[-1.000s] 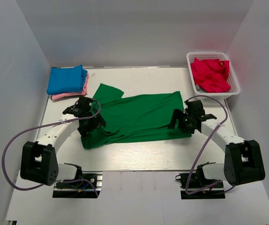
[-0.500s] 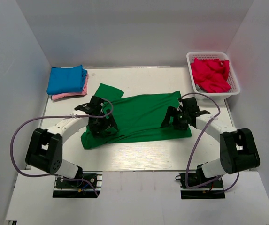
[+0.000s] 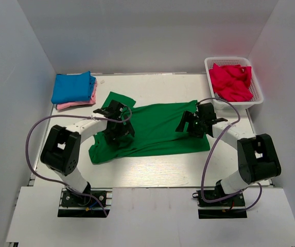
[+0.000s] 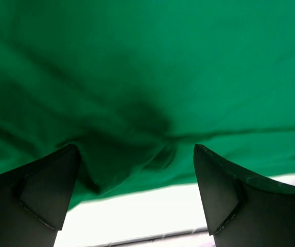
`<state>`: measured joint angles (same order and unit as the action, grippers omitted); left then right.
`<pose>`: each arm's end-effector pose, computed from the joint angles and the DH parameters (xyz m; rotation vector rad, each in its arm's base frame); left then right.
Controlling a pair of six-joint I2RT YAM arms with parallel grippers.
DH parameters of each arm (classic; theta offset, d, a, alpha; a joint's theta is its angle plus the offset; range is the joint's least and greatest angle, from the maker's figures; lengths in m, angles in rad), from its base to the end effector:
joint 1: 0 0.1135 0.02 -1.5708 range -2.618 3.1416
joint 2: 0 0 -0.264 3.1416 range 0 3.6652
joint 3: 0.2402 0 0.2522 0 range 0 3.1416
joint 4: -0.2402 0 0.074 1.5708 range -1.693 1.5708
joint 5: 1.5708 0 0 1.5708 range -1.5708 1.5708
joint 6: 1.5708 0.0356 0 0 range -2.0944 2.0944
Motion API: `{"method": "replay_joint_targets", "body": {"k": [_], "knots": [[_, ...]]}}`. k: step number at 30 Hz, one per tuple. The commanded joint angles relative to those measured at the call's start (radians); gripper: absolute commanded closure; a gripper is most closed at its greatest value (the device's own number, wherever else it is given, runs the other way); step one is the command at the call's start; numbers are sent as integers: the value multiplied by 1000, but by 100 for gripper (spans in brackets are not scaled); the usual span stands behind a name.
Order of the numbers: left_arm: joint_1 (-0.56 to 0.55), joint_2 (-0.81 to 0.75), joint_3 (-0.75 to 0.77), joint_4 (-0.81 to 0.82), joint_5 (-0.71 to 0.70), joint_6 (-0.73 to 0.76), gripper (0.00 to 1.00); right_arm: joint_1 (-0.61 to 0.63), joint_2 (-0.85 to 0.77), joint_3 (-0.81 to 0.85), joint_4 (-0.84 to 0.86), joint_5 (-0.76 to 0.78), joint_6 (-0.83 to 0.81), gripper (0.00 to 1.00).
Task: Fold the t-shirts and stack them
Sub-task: Fold the flattened tshirt in 1/3 of the way
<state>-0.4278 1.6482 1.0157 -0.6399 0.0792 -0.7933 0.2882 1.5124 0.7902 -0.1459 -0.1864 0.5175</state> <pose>0.2769 -0.1294 0.1756 -0.5139 2.8767 -0.3467 0.2843 0.0912 0.1770 0.2013 2.4987 0.5754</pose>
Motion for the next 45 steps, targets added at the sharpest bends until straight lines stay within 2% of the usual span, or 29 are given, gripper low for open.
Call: {"method": "replay_joint_targets", "body": {"k": [1, 3, 4, 7, 10, 12, 13, 14, 16, 19, 22, 24, 25, 26, 28, 32, 34, 37, 45], "knots": [[-5, 21, 73, 42, -53, 12, 3, -6, 0, 49, 28, 53, 12, 10], [-5, 47, 104, 42, -77, 22, 12, -7, -14, 44, 19, 65, 12, 10], [-5, 56, 115, 52, -78, 22, 23, -6, -20, 43, 19, 68, 9, 10], [-5, 90, 152, 112, -41, 69, 42, -4, -24, 38, 16, 82, 10, 10], [-15, 143, 237, 137, -21, 143, 45, -7, -32, 35, 9, 79, 12, 10], [-28, 183, 302, 85, -30, 179, 49, -7, -41, 35, 5, 82, 9, 10], [-28, 197, 348, 18, -48, 189, 54, -7, -41, 35, 0, 87, 7, 10], [-41, 197, 348, 17, -88, 203, 57, -7, -43, 35, -3, 94, 6, 10], [-52, 197, 339, 40, -79, 256, 66, -9, -52, 27, -9, 99, -4, 10], [-63, 186, 368, 16, -65, 313, 66, -7, -54, 27, -11, 94, -10, 10], [-74, 138, 353, -35, -163, 292, 50, -8, -57, 20, -6, 82, -23, 10], [-74, 72, 289, -35, -193, 267, 33, 0, -60, 20, -14, 79, -28, 10], [-74, 33, 259, -35, -193, 246, 24, -1, -61, 20, -15, 77, -37, 10], [-74, -47, 198, -35, -193, 229, 9, 0, -64, 18, -18, 76, -42, 10], [-74, -123, 132, -24, -153, 206, 0, -3, -70, 20, -24, 79, -50, 10], [-74, -228, -9, 25, -30, 174, 0, -4, -75, 9, -23, 76, -56, 10], [-83, -228, -72, 46, -21, 164, 0, -3, -75, 10, -26, 70, -56, 10], [-83, -165, -85, 55, -12, 154, 0, -1, -77, 9, -26, 70, -60, 10], [-94, -65, 4, 143, -196, 123, 0, -3, -86, -5, -27, 74, -65, 10]]}}
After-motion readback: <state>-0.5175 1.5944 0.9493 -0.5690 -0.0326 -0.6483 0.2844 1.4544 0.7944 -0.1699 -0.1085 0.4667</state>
